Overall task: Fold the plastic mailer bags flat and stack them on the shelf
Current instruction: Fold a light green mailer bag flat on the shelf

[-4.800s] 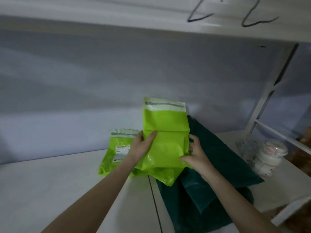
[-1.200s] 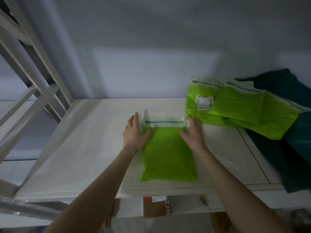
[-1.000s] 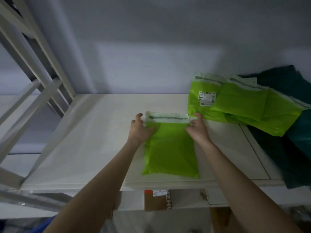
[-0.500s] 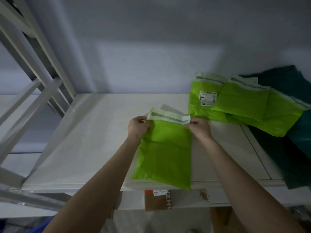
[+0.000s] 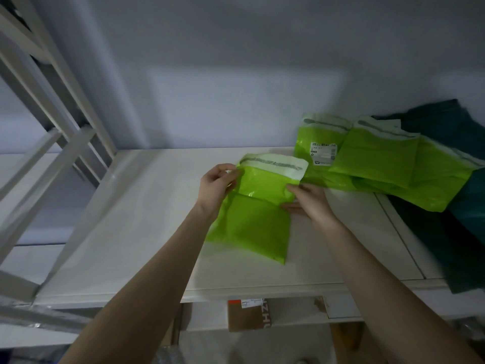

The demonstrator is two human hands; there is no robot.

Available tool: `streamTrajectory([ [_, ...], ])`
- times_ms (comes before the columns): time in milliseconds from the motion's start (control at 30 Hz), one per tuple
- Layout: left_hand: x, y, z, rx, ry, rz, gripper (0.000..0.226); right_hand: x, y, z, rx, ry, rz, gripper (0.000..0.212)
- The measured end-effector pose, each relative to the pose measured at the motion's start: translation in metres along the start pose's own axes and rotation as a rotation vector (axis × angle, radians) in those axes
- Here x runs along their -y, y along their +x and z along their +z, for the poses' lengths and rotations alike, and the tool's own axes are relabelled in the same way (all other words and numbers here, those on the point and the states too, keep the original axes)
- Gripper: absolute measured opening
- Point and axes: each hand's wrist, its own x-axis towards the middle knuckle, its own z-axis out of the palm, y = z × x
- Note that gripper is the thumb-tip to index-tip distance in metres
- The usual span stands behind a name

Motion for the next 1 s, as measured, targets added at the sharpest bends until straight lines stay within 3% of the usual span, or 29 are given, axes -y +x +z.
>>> streamTrajectory([
  [67,-0.002,-0.004,-0.002,-0.035,0.002,-0.069,0.019,0.001,0.003,0.001,-0.014,0.015,-0.054,0.006],
  [133,-0.004,-0.005,-0.005,-0.103,-0.006,-0.158,0.010,0.002,0.004,0.002,-0.023,0.035,-0.109,0.014],
  [267,-0.006,-0.006,-0.008,-0.025,0.099,-0.377,0.040,0.001,0.011,0.003,-0.021,0.086,-0.147,0.023],
  [400,-0.003,-0.001,-0.011,0.065,0.160,-0.330,0.056,0.003,0.010,0.003,-0.022,0.193,-0.117,0.031],
  [567,0.004,0.006,-0.013,0.048,0.142,-0.349,0.061,-0.001,0.012,-0.002,-0.080,0.230,-0.040,0.028],
  [767,0.017,0.006,-0.019,-0.021,0.259,-0.300,0.032,-0.008,0.009,-0.007,-0.005,0.065,-0.154,0.019],
  [1000,0.019,-0.003,-0.023,0.136,0.277,-0.253,0.036,-0.016,0.008,-0.018,0.079,0.028,-0.083,0.046],
])
